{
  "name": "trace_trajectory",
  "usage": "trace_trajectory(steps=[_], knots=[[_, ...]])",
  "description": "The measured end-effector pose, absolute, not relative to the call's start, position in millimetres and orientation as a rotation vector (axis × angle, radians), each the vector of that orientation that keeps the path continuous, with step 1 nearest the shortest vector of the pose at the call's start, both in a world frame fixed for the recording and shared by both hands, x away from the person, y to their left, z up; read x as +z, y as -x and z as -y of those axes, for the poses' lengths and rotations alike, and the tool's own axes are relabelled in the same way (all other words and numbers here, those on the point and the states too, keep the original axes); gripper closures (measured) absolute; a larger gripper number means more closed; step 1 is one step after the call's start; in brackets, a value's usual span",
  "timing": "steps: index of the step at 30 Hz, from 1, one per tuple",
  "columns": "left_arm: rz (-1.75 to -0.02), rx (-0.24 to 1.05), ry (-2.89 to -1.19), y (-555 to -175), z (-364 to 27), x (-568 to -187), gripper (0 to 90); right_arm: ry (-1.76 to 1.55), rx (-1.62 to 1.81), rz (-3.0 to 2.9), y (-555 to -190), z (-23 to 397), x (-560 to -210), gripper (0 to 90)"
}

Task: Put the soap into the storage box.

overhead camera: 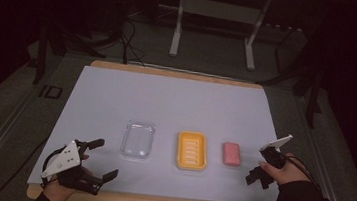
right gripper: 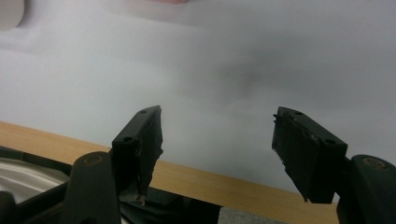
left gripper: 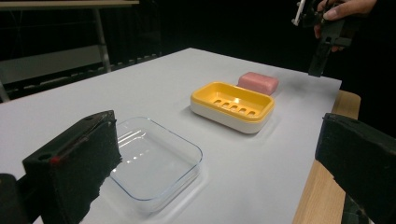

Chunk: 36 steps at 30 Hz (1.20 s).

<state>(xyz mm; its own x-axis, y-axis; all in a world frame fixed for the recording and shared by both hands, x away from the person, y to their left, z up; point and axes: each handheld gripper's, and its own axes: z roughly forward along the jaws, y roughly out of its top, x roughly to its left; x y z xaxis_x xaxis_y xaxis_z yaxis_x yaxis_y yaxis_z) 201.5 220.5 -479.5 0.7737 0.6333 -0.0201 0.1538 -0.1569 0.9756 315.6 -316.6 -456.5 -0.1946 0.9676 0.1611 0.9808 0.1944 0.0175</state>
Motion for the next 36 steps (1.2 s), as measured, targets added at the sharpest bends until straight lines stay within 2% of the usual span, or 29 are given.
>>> trace_trajectory(steps=[15, 36], knots=[[-0.617, 0.462, -1.704, -201.0, -220.5, -479.2, 0.2, 1.921, -0.164, 2.369, -326.4, 282.0, -458.5, 27.9], [-0.609, 0.452, -1.707, -200.6, -219.9, -479.4, 0.2, 1.977, -0.205, 2.448, -366.5, 248.1, -465.2, 26.0]])
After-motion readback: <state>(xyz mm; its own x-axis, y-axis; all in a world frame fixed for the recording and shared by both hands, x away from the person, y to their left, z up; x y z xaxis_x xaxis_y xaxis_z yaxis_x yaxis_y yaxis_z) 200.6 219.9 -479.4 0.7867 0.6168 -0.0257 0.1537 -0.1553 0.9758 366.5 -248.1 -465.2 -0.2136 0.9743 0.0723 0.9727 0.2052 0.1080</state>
